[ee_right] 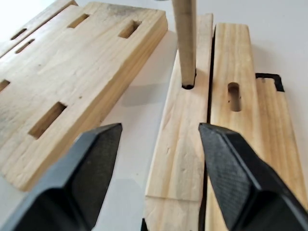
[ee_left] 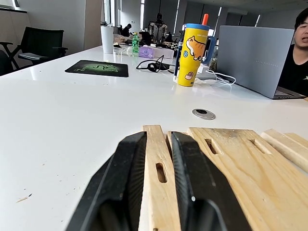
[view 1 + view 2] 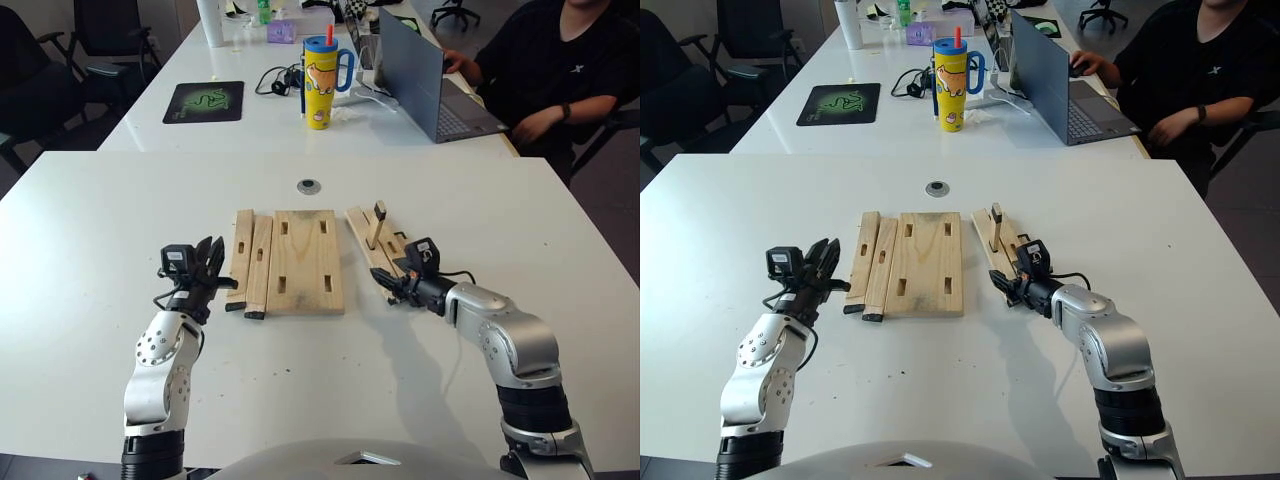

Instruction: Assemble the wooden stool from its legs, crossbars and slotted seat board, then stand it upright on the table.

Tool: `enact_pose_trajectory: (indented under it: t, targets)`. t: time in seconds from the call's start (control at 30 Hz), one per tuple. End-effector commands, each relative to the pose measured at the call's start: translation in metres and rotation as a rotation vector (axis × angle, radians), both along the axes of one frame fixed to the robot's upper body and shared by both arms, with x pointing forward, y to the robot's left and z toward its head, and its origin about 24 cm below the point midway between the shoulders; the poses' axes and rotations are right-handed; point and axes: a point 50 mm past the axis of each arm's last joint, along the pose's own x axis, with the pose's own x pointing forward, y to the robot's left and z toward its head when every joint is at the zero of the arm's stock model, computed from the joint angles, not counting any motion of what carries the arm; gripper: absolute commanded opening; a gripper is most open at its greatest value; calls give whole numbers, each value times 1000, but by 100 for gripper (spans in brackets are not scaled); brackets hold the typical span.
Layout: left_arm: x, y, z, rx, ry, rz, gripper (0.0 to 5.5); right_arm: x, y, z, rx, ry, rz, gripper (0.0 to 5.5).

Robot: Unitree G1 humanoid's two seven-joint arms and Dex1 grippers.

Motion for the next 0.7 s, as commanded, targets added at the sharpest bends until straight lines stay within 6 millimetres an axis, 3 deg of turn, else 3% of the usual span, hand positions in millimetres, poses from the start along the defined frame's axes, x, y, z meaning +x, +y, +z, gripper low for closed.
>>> enact_pose_trajectory:
  t: [0.03, 0.43, 0.7]
  targets:
    - [1, -1, 2, 13, 0, -6, 98, -2, -5, -9, -52, 45, -48, 298]
    - [1, -1, 2, 14, 1, -4, 98, 3, -12, -23, -120, 84, -74, 298]
    - [3, 0, 6, 18, -6, -1, 98, 25, 8, -22, -136, 37, -13, 298]
